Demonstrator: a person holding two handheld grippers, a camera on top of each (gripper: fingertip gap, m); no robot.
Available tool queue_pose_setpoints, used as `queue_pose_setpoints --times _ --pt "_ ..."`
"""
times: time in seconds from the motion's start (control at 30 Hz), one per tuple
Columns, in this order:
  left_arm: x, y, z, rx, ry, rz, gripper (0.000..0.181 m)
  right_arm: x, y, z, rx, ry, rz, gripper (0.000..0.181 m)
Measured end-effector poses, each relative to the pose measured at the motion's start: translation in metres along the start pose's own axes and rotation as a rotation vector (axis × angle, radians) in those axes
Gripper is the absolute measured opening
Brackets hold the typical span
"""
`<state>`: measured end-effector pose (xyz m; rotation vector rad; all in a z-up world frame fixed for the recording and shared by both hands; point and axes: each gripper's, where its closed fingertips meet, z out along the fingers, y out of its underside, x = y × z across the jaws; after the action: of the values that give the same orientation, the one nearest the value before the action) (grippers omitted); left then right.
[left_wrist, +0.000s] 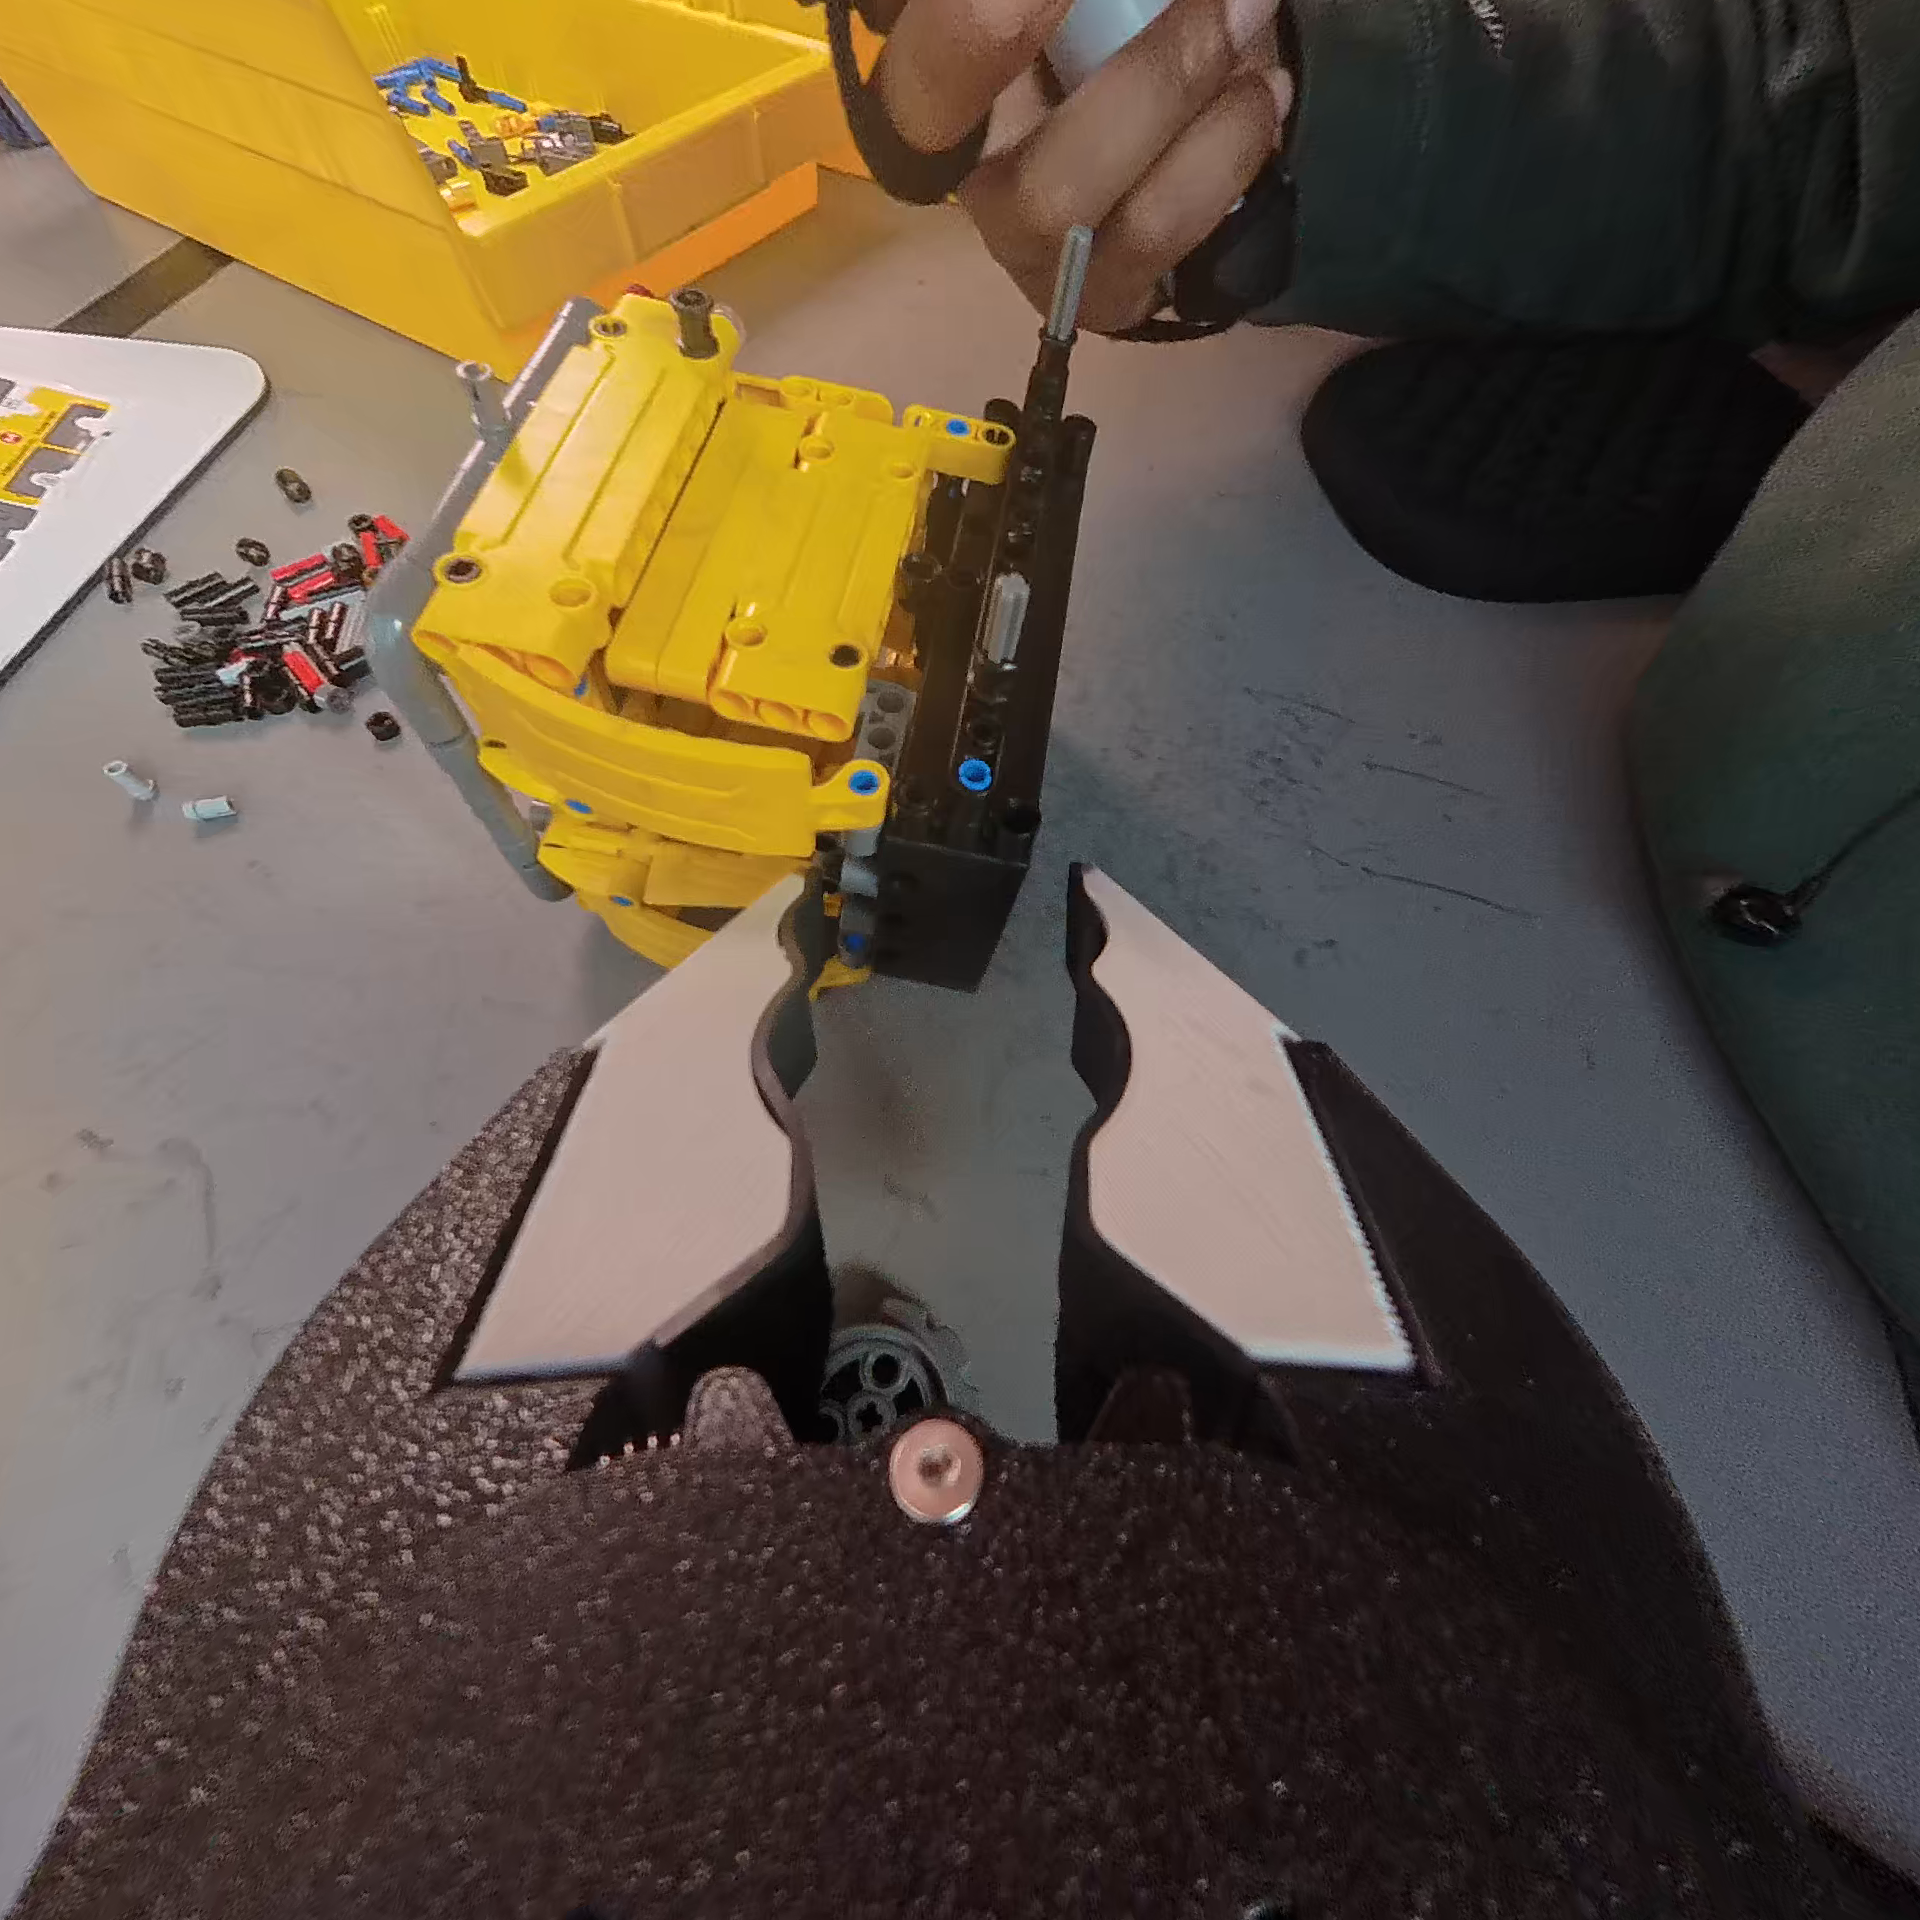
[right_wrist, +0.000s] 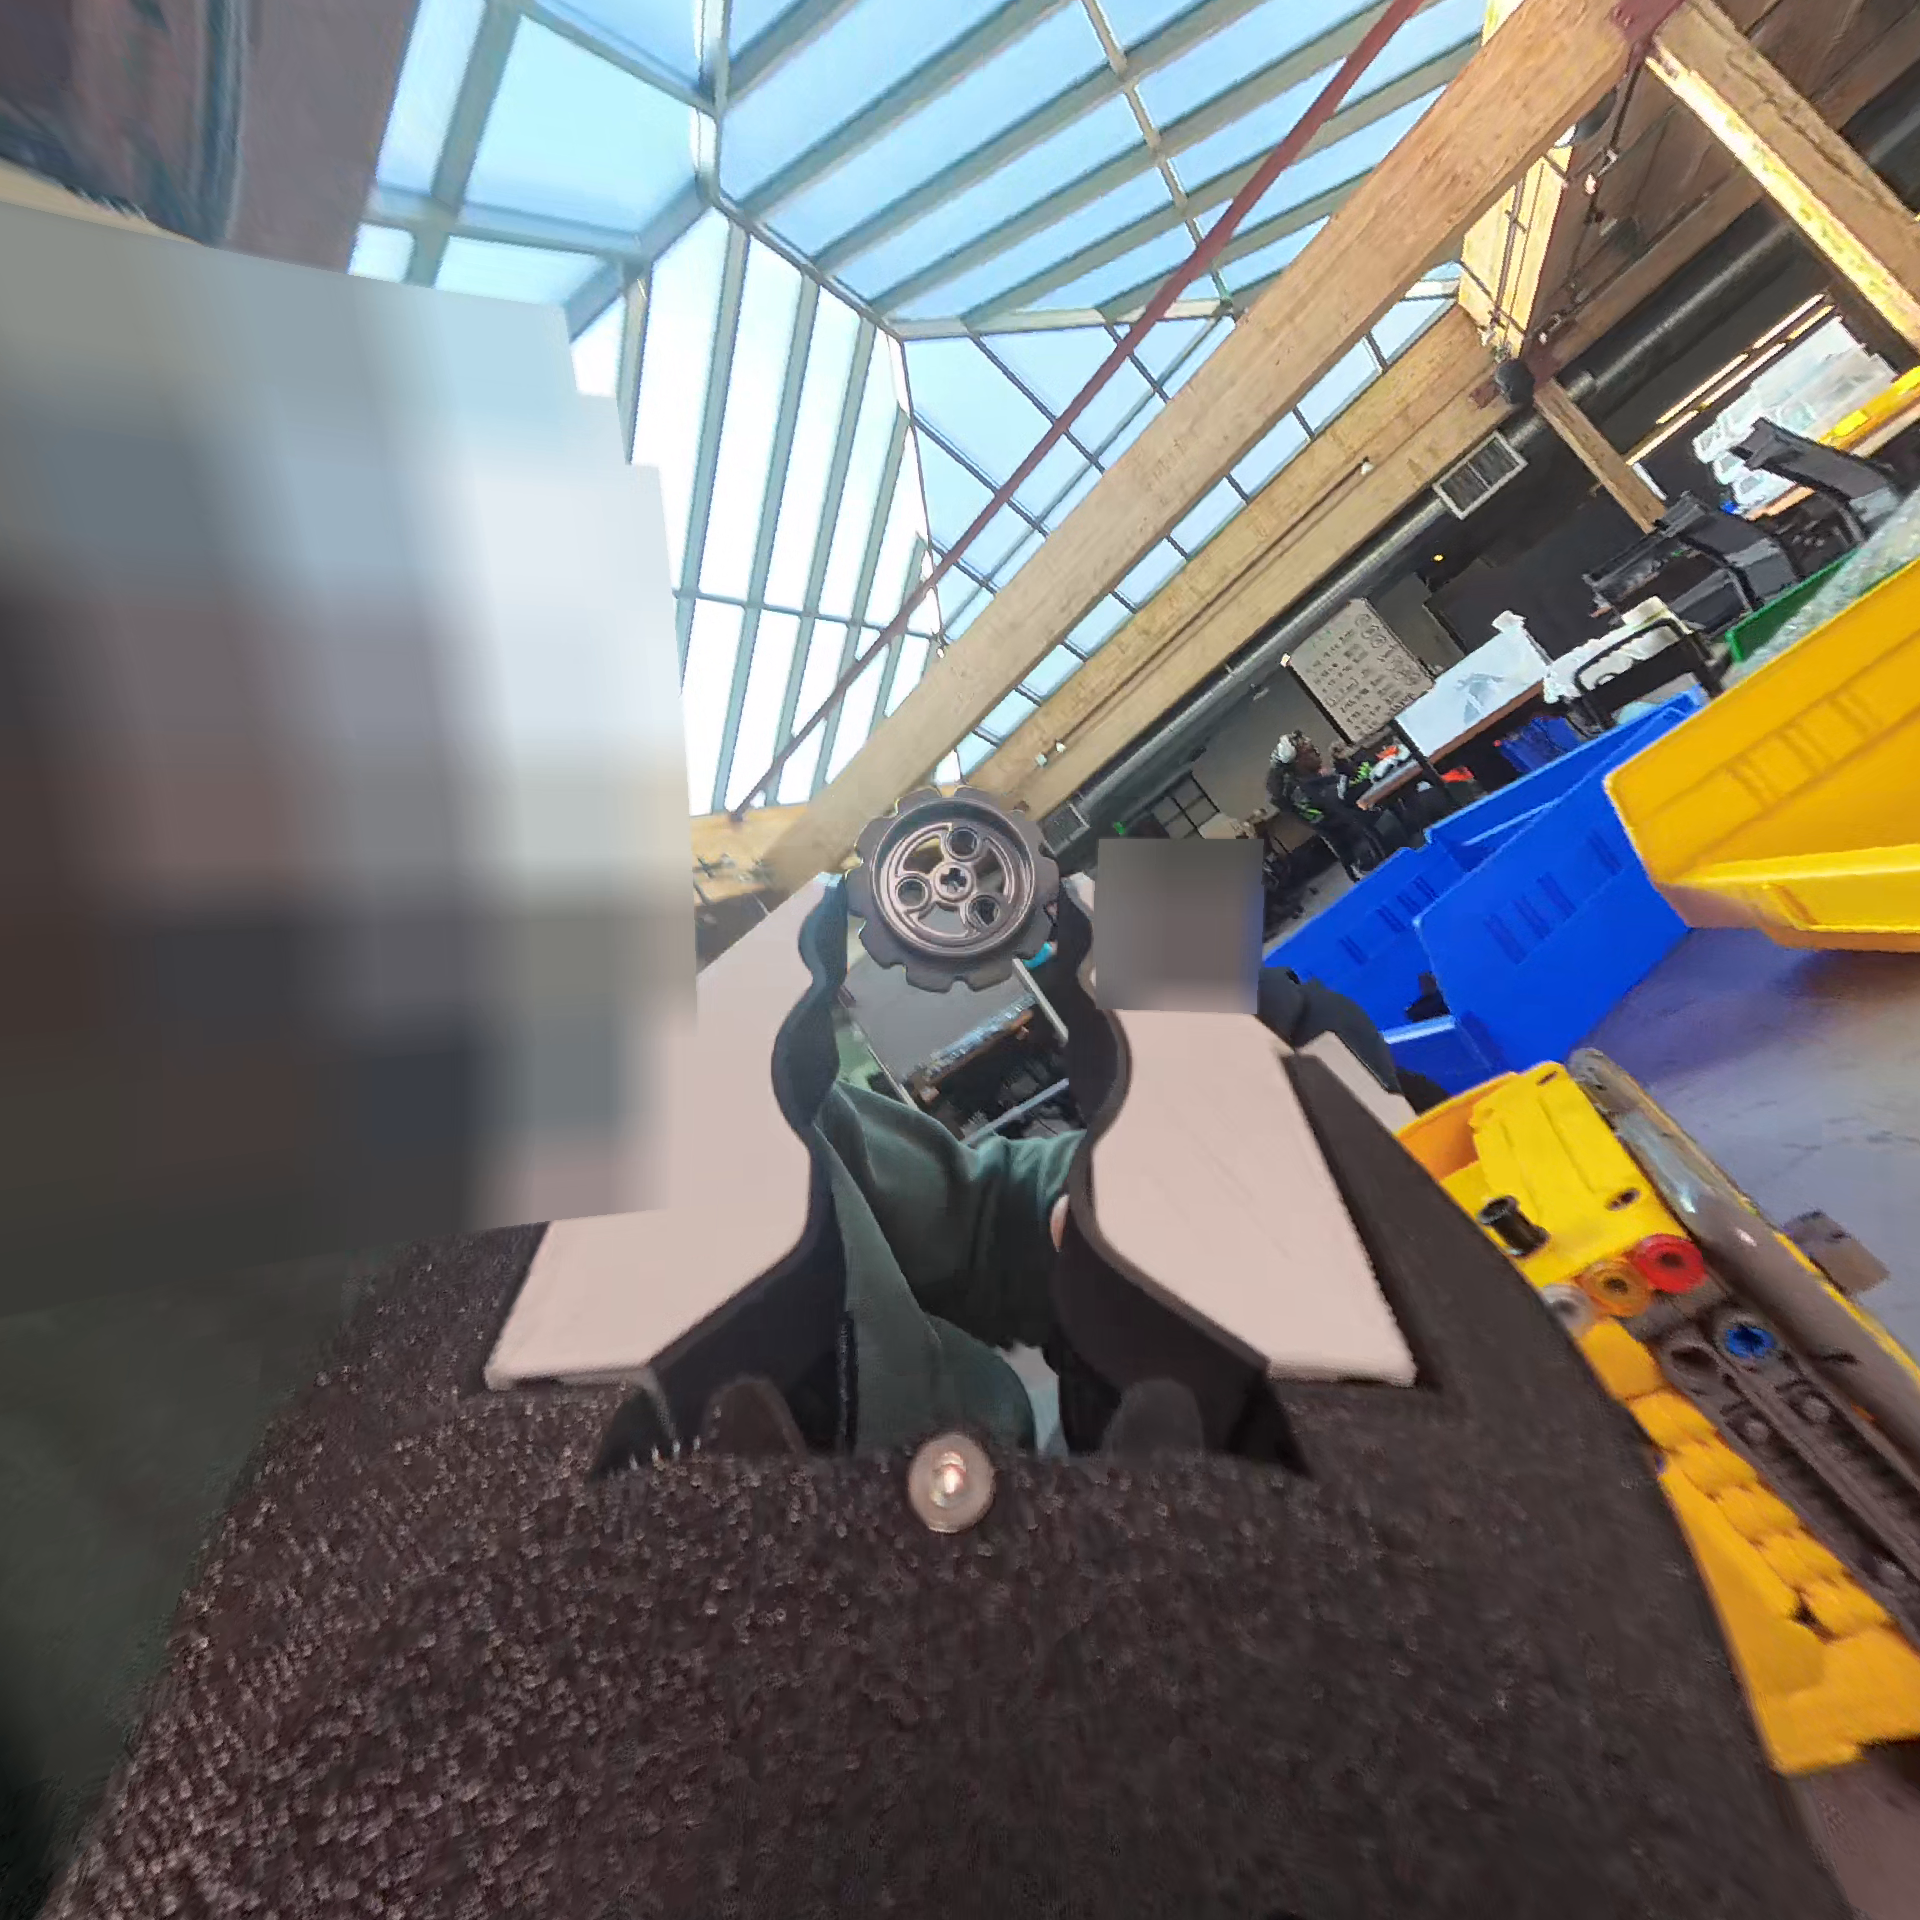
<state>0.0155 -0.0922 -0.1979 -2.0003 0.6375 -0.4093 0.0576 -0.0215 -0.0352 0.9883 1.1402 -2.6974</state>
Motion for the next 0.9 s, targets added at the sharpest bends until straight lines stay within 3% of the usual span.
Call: queue_pose_setpoints --times 0.03,0.27,0.53,0.73,0.9 --pt "0.002 0.000 -0.004 -0.004 0.021 0.001 0.046 0.002 0.004 0.000 -0.043 0.025 -0.048 0.039" --pt "-0.005 -0.009 -0.025 0.065 0.023 -0.016 0.051 0.027 0.036 -0.005 -0.458 0.226 -0.402 0.040" --pt "-0.028 -0.030 -0.029 0.226 -0.064 -0.113 0.089 0.049 0.067 -0.029 -0.973 0.390 -0.870 0.040" --pt "-0.030 -0.035 -0.006 0.207 -0.118 -0.098 0.107 0.055 0.073 -0.034 -1.066 0.406 -0.915 0.040" --pt "-0.029 -0.031 0.005 0.160 -0.142 -0.075 0.103 0.052 0.072 -0.037 -1.077 0.390 -0.897 0.040"
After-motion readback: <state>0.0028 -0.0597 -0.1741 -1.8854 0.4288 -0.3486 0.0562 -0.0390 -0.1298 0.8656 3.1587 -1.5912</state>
